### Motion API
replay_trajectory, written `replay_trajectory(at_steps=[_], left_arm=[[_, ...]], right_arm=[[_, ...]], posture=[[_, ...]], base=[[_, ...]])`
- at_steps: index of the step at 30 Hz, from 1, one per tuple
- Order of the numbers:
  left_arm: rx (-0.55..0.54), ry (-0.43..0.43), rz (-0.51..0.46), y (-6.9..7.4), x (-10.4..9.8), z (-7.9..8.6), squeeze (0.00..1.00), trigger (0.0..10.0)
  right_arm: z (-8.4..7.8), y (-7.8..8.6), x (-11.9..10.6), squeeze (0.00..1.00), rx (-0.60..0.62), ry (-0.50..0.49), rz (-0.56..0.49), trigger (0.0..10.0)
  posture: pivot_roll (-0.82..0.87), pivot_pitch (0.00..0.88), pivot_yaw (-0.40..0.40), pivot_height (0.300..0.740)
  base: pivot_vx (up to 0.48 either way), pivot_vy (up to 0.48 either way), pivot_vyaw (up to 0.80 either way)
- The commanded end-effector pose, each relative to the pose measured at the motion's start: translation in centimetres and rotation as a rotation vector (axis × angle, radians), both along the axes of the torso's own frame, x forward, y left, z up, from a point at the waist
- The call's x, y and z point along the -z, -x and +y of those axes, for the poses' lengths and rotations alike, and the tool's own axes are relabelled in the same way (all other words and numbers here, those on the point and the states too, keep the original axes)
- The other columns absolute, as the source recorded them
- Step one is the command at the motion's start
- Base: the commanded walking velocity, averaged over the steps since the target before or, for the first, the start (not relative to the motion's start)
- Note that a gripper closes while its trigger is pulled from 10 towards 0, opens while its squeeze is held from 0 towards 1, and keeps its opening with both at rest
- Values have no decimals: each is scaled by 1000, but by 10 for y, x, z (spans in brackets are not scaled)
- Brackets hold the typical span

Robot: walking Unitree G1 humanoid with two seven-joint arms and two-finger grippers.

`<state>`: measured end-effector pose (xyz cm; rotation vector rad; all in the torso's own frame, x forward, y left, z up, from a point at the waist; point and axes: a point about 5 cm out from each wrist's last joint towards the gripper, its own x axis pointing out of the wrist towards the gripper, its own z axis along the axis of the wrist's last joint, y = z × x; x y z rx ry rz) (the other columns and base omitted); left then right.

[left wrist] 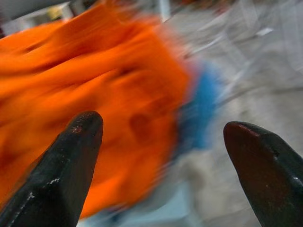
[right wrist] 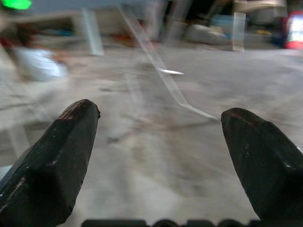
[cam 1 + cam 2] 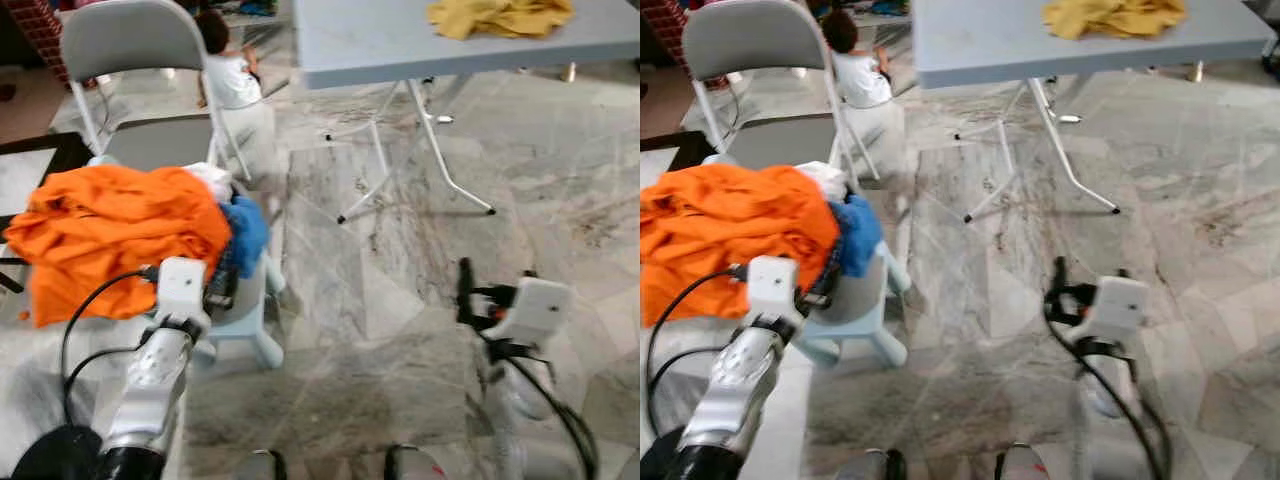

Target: Hang hanger

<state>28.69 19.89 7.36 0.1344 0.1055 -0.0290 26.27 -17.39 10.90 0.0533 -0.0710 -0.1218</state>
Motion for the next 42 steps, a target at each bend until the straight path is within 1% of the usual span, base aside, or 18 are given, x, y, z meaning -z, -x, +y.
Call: replay_trajectory(at_steps=[1,2,3,5,6,8,9,11,12,16,18,23,35,39,42], left_arm=[[-23,-9,6,6,5,3,0,10000],[-23,-9,6,6,5,3,0,10000],[-14,-19,-7,9,4,3,0,10000],[-14,-24,-10,10,4,3,0,10000],[-51,-7,-7,14,5,6,0,10000],[-69,0,-10,18,5,8,0,10000],[-69,0,-10,18,5,8,0,10000],[-77,-3,-14,21,4,9,0,10000],[-98,-6,-19,25,3,12,0,10000],[-139,2,-9,29,5,18,0,10000],[-146,6,-10,29,5,19,0,10000],[-123,7,-31,24,0,15,0,10000],[-88,5,-59,14,-10,9,0,10000],[-85,4,-61,13,-10,9,0,10000],[-72,4,-67,12,-12,7,0,10000]], right_arm=[[-5,4,3,0,5,21,6,10000],[-5,4,3,0,5,21,6,10000],[-4,6,3,0,0,19,12,10000],[-4,6,3,0,-2,20,13,10000],[1,7,2,0,-56,34,12,10000],[5,6,1,0,-96,38,9,10000],[5,6,1,0,-96,38,9,10000],[7,5,1,0,-116,42,7,10000],[10,3,0,0,-139,43,2,10000],[14,0,-2,0,-176,52,-4,10000],[16,-2,-3,0,-185,50,-8,10000],[17,-2,-5,0,-196,52,-13,10000],[22,-1,-4,0,-214,47,-17,10000],[22,-1,-4,0,-219,47,-18,10000],[24,0,-5,0,-232,45,-21,10000]], posture=[[-41,185,64,740],[-41,185,64,740],[-38,193,52,740],[-38,193,52,740],[-30,205,38,740],[-20,210,30,740],[-20,210,30,740],[-7,218,18,740],[2,225,11,740],[5,225,7,740],[4,224,6,740],[-8,223,11,740],[-20,215,31,740],[-23,213,34,740],[-26,217,34,740]], base=[[0,0,0],[0,0,0],[0,0,0],[0,0,0],[0,0,0],[0,0,0],[0,0,0],[0,0,475],[0,0,738],[0,0,742],[0,0,731],[0,0,548],[0,0,0],[0,0,0],[244,0,0]])
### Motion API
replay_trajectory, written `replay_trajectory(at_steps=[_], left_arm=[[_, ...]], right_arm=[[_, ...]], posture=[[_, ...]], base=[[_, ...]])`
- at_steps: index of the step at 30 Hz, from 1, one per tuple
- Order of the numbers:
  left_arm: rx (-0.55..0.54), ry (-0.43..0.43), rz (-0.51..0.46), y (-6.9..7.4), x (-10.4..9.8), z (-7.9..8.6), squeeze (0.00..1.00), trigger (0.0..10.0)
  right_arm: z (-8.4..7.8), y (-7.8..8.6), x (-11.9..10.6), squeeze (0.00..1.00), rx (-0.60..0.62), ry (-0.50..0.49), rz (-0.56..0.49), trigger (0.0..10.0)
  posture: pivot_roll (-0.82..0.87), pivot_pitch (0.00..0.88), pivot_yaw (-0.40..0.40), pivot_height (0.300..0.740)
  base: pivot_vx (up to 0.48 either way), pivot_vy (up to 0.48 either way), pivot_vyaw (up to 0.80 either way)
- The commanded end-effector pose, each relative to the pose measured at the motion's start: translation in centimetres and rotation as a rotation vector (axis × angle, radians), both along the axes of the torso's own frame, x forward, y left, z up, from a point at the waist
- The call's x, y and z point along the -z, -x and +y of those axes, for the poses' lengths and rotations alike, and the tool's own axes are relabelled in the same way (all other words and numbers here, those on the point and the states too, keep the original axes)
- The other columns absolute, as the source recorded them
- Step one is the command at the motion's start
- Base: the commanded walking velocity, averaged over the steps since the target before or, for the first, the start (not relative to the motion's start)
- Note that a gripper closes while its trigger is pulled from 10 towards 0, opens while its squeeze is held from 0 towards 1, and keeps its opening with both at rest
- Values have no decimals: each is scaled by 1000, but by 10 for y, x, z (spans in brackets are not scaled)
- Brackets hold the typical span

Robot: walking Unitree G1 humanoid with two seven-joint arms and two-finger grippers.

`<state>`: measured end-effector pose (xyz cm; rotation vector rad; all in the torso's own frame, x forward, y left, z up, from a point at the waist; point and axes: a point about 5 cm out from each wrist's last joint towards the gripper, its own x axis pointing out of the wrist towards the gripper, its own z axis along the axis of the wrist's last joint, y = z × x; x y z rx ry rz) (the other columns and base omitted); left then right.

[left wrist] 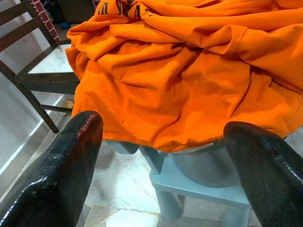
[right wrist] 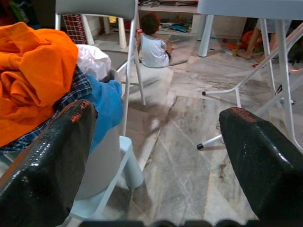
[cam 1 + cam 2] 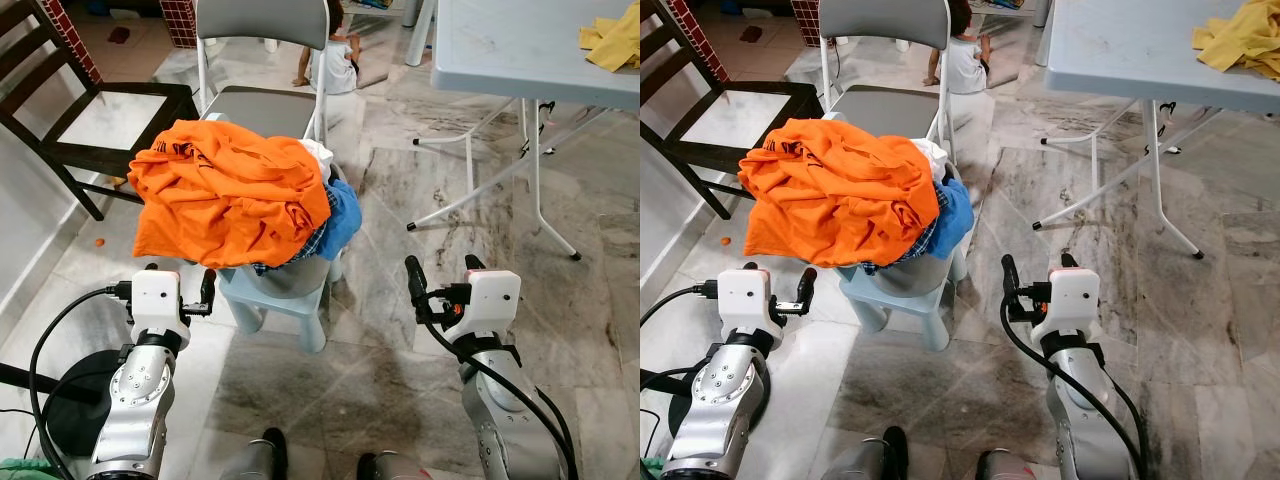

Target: Hang hanger

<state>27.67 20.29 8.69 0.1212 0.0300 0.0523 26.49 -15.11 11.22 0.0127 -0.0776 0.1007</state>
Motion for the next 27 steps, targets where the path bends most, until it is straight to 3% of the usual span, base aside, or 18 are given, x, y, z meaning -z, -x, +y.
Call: replay_trajectory(at_steps=[1,27], left_arm=[[5,-6,14,2,1,3,0,10000],[35,-3,21,3,4,-4,0,10000]], right_arm=[[2,3,-2,0,-13,-5,-10,10000],[5,7,-1,0,-52,5,0,10000]], posture=[[-27,219,34,740],[-45,232,32,740]], base=[[244,0,0],[300,293,0]])
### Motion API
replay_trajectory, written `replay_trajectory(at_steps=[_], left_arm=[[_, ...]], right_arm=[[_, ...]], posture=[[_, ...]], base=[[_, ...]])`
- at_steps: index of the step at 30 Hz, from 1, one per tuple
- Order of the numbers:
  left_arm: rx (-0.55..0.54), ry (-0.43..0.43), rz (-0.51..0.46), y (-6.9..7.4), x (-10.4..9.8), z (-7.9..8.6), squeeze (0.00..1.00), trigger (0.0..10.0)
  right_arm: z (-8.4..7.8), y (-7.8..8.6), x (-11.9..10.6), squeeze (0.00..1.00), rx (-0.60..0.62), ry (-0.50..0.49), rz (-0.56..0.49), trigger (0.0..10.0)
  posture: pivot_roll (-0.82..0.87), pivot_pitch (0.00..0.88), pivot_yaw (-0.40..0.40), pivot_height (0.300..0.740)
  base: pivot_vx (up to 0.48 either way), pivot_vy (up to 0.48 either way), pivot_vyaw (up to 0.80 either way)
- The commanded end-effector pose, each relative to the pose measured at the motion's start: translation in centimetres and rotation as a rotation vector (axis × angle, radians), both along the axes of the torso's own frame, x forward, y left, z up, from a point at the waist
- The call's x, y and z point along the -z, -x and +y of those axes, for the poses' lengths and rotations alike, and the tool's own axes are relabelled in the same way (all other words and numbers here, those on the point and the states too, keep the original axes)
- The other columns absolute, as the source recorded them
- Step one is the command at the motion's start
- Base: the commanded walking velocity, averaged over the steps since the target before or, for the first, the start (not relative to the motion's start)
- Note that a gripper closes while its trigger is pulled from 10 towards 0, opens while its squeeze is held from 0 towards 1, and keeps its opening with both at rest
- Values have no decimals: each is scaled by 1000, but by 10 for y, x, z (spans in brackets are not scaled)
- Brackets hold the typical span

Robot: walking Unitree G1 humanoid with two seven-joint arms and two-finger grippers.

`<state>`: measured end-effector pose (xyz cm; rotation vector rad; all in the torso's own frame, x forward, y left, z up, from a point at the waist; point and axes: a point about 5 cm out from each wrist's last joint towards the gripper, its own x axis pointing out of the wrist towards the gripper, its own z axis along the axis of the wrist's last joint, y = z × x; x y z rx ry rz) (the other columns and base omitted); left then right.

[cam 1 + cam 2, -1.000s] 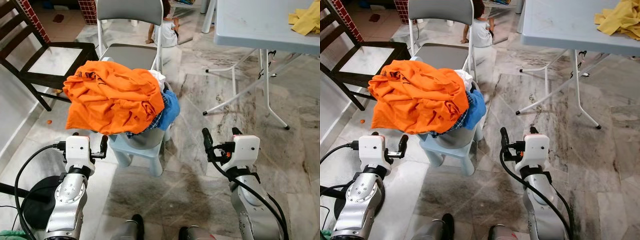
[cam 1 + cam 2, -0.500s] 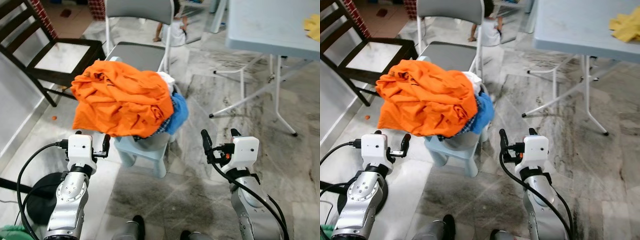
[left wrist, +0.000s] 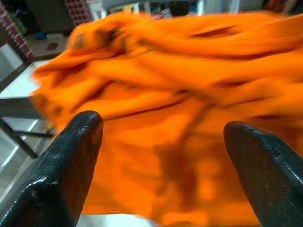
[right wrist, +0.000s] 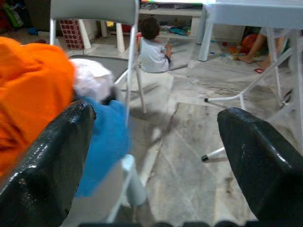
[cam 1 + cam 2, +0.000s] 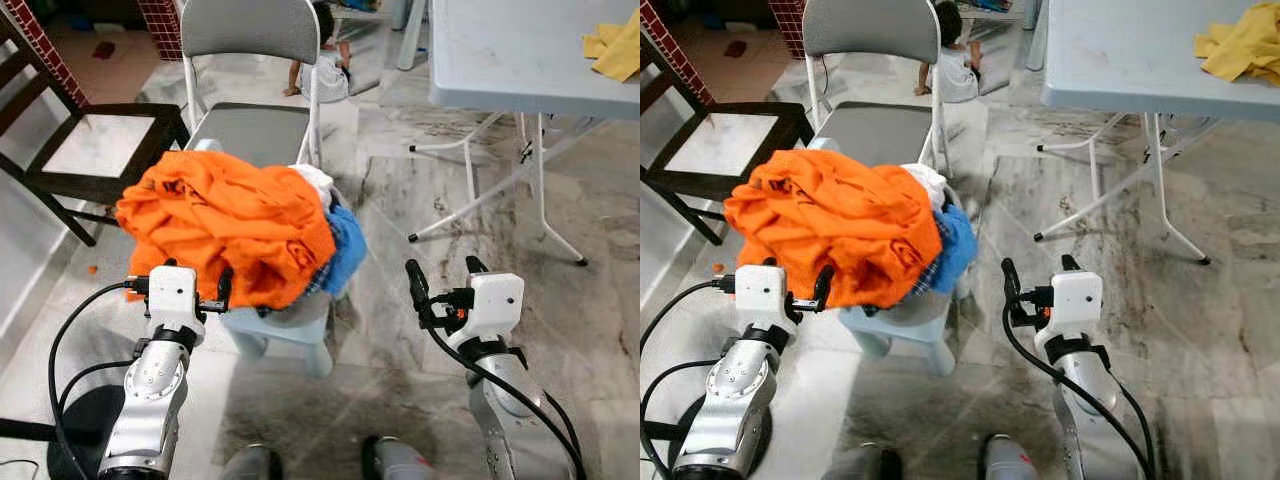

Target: Hang hanger

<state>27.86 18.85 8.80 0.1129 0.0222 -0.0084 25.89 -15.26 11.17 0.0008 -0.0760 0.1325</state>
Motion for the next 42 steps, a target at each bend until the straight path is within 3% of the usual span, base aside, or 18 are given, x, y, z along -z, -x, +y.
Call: replay_trajectory(at_steps=[1,6,23,29,33,38,42], left_arm=[[-26,-13,25,5,5,11,0,10000],[-29,-16,23,5,5,11,0,10000],[19,-83,-42,5,-5,5,0,10000],[60,-107,-118,-1,-23,1,0,10000],[229,-77,-158,-21,-45,-11,0,10000],[307,-45,-138,-36,-52,-13,0,10000],[372,-19,-90,-59,-58,-10,0,10000]], right_arm=[[7,1,-1,0,-20,-8,0,10000],[9,2,0,0,-42,-1,7,10000],[9,-3,-1,0,-38,6,0,10000],[9,-2,0,0,-34,3,0,10000],[9,0,-2,0,-32,-5,2,10000],[8,3,-3,0,-32,-14,7,10000],[11,10,-5,0,-71,-37,13,10000]], posture=[[-45,232,32,740],[-44,232,31,740],[-24,225,21,740],[-22,228,22,740],[-36,246,22,740],[-51,260,23,740],[-72,271,25,740]], base=[[292,337,0],[285,323,0],[0,0,0],[0,0,0],[0,0,0],[0,0,0],[0,0,0]])
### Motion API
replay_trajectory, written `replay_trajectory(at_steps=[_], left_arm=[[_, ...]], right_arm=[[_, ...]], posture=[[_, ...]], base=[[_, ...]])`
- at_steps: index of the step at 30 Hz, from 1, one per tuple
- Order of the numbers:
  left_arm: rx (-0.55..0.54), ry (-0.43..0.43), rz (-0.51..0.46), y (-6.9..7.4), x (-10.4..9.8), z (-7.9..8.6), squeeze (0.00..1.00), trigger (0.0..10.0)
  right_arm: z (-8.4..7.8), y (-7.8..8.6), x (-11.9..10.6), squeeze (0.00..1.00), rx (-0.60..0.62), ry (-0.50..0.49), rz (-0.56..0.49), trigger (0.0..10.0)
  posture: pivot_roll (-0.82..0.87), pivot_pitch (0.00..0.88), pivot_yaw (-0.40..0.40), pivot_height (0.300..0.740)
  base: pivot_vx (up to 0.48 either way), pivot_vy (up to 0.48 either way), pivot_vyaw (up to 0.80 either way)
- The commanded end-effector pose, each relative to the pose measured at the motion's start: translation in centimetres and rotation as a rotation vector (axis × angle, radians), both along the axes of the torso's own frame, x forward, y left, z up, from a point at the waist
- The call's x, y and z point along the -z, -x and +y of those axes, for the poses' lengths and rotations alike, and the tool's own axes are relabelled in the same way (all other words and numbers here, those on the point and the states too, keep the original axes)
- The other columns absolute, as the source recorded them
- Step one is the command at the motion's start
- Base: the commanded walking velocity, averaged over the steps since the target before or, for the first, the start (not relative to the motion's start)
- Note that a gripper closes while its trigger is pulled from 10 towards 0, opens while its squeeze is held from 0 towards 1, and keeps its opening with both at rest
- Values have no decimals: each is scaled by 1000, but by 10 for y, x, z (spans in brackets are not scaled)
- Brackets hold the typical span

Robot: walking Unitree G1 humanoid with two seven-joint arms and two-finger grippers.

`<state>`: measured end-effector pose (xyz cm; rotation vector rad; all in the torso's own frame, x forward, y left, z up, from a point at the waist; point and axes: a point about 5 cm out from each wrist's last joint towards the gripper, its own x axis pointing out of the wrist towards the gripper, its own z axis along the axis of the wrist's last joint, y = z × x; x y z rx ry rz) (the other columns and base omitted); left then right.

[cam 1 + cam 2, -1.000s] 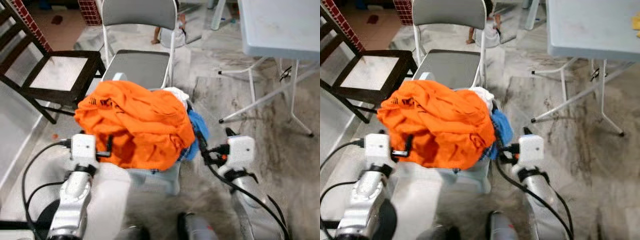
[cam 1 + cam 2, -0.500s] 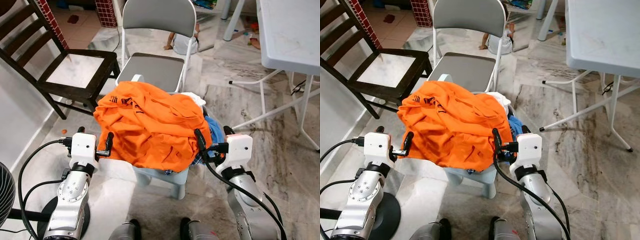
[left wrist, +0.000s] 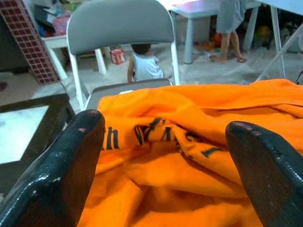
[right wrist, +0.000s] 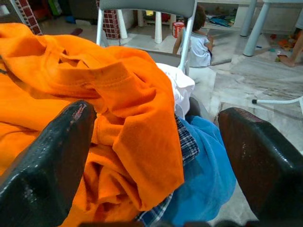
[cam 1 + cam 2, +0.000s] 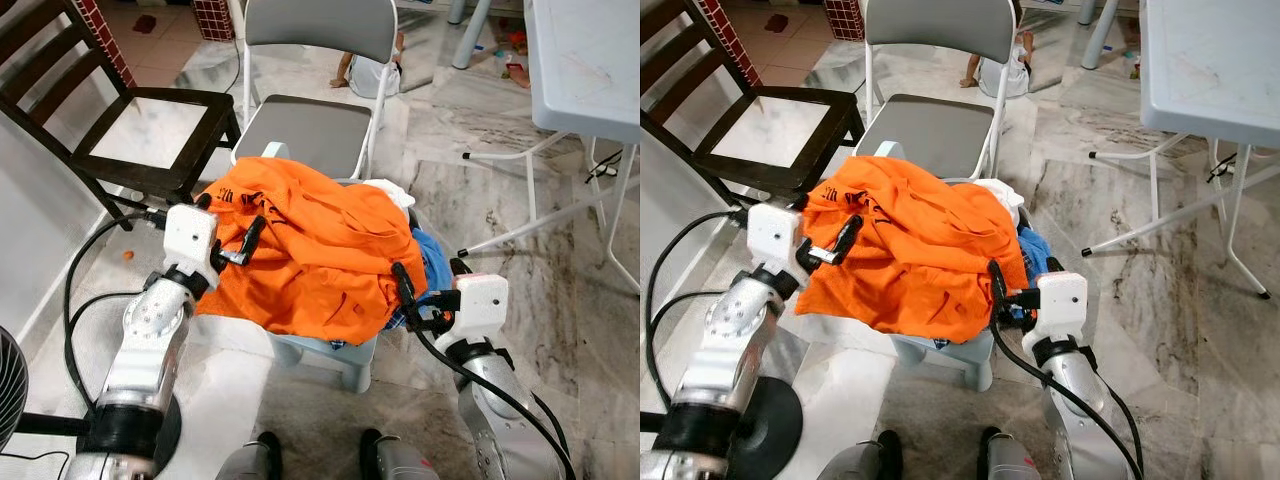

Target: Hang hanger

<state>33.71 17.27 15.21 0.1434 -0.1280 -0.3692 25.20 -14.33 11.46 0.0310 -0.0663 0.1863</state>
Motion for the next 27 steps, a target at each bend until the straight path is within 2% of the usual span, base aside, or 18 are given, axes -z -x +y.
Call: replay_trajectory(at_steps=[1,3,5,12,13,14,15,16,17,27], left_arm=[[6,-13,46,-3,7,7,0,10000],[16,-17,62,-8,8,8,0,10000],[20,-21,86,-20,6,10,0,10000],[51,-14,149,-30,12,-1,0,10000],[58,-15,158,-31,15,-2,0,7647],[58,-15,158,-31,15,-2,0,7647],[64,-21,168,-32,17,-3,0,4196],[66,-23,174,-32,18,-4,0,3373],[64,-18,186,-33,21,-4,0,0],[21,-19,238,-34,36,-9,0,0]], right_arm=[[1,4,-2,0,-18,-9,1,10000],[1,5,-2,0,-18,-9,0,10000],[2,7,-3,0,-33,-14,1,10000],[3,10,-4,0,-40,-7,7,10000],[3,10,-5,0,-41,-5,8,10000],[3,10,-5,0,-41,-5,8,10000],[3,10,-5,0,-40,-4,9,10000],[2,10,-5,0,-37,-2,10,10000],[2,11,-5,0,-36,-1,10,10000],[4,11,-4,0,-32,6,20,10000]], posture=[[-77,270,27,740],[-84,272,28,740],[-105,274,30,740],[-125,276,32,740],[-128,277,33,740],[-128,277,33,740],[-131,278,34,740],[-131,278,34,740],[-133,279,36,740],[-135,284,38,740]], base=[[0,0,0],[0,0,0],[0,0,0],[0,0,0],[0,0,0],[0,0,0],[0,0,0],[0,0,0],[0,0,0],[0,0,0]])
